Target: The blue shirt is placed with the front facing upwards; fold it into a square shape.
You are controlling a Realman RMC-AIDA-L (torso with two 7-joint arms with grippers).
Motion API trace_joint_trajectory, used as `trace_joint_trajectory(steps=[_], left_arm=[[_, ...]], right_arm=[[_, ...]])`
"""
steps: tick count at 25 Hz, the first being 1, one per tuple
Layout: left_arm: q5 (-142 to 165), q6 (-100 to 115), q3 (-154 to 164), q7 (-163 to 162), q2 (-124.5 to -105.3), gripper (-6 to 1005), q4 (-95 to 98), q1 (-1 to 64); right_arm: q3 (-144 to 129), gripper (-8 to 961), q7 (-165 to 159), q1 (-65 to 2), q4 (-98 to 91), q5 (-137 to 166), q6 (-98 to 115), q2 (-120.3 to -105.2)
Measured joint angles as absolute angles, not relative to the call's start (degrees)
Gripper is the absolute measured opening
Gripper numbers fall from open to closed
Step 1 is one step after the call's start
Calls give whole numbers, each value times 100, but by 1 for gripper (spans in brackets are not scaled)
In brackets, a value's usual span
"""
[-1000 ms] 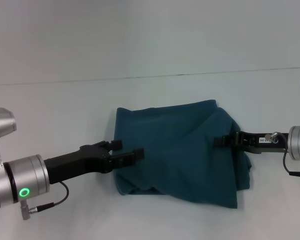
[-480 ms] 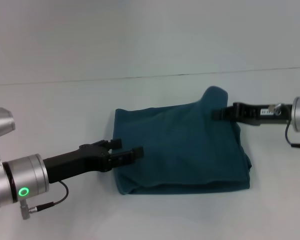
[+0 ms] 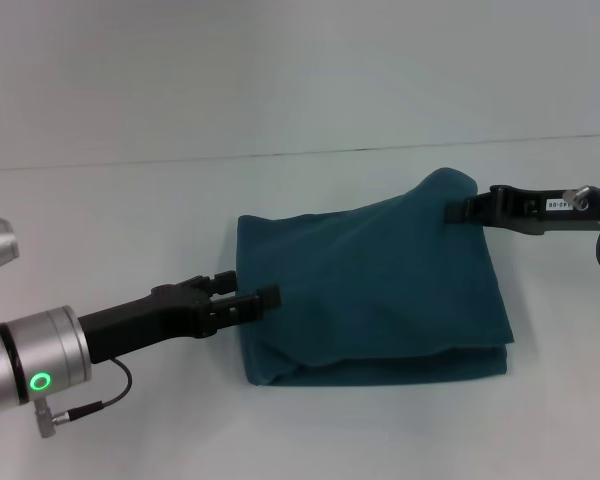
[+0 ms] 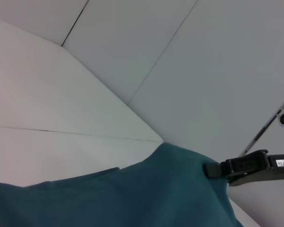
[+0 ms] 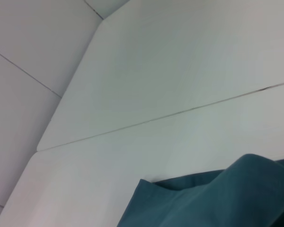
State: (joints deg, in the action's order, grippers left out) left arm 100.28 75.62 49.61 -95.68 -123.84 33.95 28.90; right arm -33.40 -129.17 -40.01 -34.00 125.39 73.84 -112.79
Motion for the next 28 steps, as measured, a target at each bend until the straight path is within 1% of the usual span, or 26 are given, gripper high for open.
trace_joint_trajectory(steps=[5, 8, 13, 17, 20, 22, 26, 28], left_arm=[[10026, 7566, 4962, -9578, -12384, 950, 3388, 2893], [10027, 7568, 4969, -9593, -12384, 949, 3385, 2896], [10058, 7567, 4973, -9624, -12384, 949, 3383, 2912], [10075, 7538, 4974, -9630, -12384, 949, 3383, 2917], [10078, 7530, 4973, -9634, -12384, 949, 3383, 2918], [10073, 7537, 4969, -9640, -12380, 949, 3383, 2918], [10045, 7535, 4973, -9650, -12376, 949, 3384, 2927], [10043, 7519, 4981, -9650, -12376, 949, 3384, 2928]], right_arm=[[-3347, 65, -12919, -3967, -3363, 12642, 7342, -11238], [-3349, 67, -12910, -3933, -3346, 12707, 7216, -11264], [-3349, 69, -12804, -3857, -3274, 12836, 6810, -11357], [-3289, 71, -12342, -3732, -3311, 12734, 6571, -11491], [-3256, 73, -12223, -3544, -3444, 12432, 6490, -11518], [-3255, 148, -12184, -3401, -3538, 12214, 6451, -11486], [-3246, 297, -12191, -3208, -3637, 12047, 6426, -11335], [-3238, 505, -12224, -3181, -3624, 12025, 6429, -11241]])
